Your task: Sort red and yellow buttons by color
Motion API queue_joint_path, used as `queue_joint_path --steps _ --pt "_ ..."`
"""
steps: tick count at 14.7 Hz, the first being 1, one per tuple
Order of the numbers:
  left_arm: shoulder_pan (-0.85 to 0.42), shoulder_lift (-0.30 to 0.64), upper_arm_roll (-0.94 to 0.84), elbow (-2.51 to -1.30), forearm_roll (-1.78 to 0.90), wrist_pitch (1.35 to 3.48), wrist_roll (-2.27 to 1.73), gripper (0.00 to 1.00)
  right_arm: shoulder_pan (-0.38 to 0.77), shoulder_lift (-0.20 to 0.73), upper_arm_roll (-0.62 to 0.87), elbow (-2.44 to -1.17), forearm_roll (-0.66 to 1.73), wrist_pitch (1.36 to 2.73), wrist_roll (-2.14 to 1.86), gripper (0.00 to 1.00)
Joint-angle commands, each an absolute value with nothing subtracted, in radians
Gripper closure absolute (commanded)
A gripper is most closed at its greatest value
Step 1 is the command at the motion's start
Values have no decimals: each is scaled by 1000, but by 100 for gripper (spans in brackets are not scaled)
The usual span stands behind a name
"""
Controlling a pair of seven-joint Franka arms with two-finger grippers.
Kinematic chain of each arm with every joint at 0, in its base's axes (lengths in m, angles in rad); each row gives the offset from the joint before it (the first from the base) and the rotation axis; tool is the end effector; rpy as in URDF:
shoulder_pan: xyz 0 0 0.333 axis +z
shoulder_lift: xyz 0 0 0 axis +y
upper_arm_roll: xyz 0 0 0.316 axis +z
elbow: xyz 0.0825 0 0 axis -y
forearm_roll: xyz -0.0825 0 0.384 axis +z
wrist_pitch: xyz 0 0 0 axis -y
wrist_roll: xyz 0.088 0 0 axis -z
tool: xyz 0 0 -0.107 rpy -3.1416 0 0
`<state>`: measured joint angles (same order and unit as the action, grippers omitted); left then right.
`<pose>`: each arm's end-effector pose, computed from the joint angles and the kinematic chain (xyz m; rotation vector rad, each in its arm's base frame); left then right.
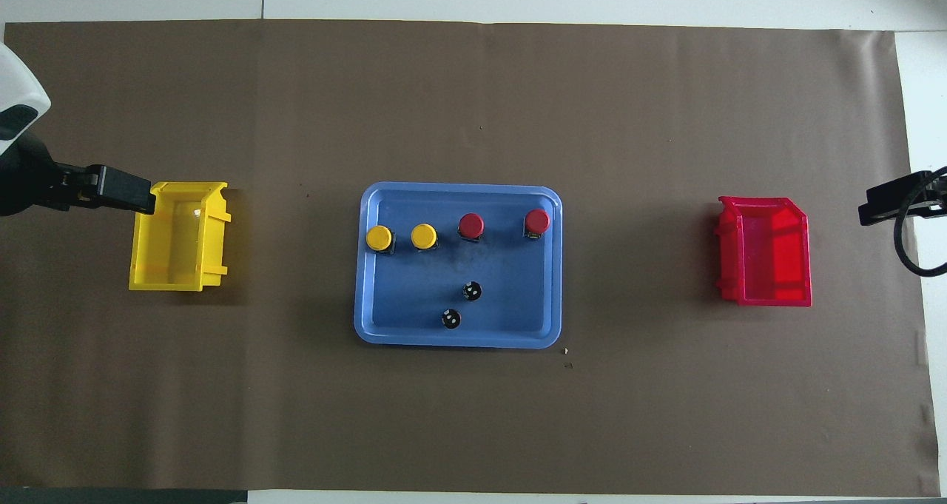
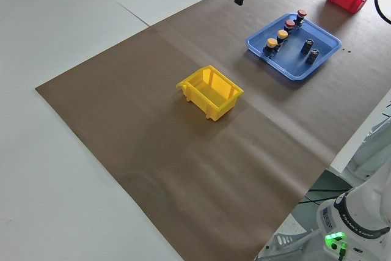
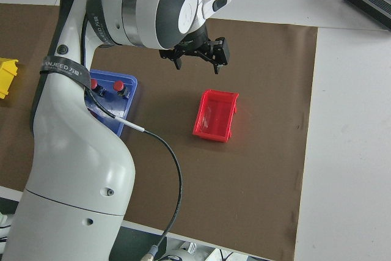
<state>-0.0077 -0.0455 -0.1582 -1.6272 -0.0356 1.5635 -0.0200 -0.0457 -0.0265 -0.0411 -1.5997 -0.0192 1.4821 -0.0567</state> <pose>0.5308 -0.0948 0.6219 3.1066 -0.2266 -0.0332 0.5340 -0.0490 0.6181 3.1264 -0.0483 -0.1442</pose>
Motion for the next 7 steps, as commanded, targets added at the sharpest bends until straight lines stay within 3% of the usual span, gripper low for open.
queue_joint_path --steps 1,4,7 --pt "-5 -77 -153 -1657 -52 1562 -5 0 -28 -37 -6 -1614 -15 1517 -66 0" --pt "-5 -77 -153 -1658 -52 1560 -3 0 24 -20 12 -1601 -5 1528 -32 0" --pt "-5 -77 -153 -1658 -52 1562 -3 0 186 72 38 -1533 5 1571 191 0"
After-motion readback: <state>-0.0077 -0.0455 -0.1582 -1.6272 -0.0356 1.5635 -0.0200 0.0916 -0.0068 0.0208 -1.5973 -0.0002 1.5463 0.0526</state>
